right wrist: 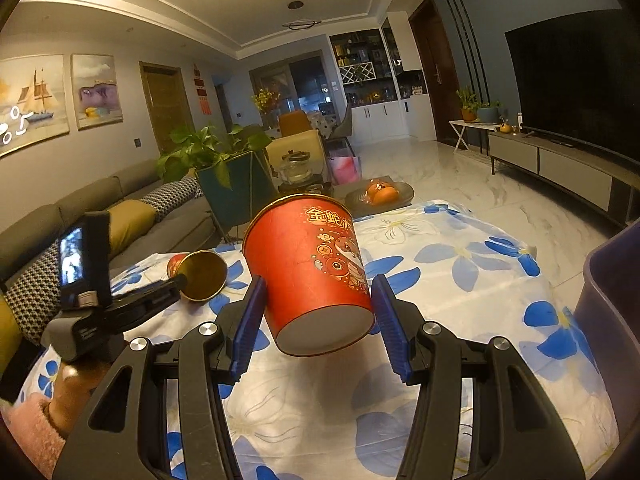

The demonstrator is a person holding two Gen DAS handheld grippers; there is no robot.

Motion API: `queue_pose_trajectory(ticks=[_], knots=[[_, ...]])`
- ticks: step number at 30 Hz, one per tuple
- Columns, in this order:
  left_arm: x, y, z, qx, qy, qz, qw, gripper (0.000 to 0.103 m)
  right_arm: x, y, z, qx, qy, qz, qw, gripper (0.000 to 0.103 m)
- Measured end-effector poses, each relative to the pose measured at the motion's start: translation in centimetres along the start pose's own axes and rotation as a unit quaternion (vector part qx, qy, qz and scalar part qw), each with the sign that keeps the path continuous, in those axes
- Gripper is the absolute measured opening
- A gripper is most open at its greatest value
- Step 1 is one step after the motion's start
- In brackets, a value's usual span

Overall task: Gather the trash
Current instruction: 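Grasp the other red paper cup with the left tool while the right tool holds its cup, then carry both red cups over the grey bin with both tools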

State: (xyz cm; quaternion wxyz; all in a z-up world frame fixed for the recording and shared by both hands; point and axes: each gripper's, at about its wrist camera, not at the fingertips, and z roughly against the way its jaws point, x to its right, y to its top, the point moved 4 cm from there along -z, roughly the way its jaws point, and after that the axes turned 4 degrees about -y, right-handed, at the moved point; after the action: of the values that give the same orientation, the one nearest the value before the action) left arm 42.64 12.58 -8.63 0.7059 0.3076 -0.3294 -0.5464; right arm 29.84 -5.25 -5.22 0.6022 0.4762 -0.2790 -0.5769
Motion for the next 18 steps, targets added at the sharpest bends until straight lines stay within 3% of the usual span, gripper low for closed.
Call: queue_pose_trajectory(ticks=[2, 6, 18], knots=[[-0.5, -0.1, -0.5, -0.011, -0.004, 0.014, 0.9998, 0.013, -0.2, -0.1, 0.1, -0.001, 0.003, 0.002, 1.0, 0.054], [-1.5, -0.4, -0.7, -0.015, -0.017, 0.041, 0.9989, 0.002, -0.7, -0.3, 0.1, -0.002, 0.006, 0.009, 1.0, 0.053], [0.6, -0.8, 6.1, 0.07, -0.024, 0.004, 0.9973, 0.002, -0.4, -0.4, 1.8, 0.008, -0.001, 0.01, 1.0, 0.053]])
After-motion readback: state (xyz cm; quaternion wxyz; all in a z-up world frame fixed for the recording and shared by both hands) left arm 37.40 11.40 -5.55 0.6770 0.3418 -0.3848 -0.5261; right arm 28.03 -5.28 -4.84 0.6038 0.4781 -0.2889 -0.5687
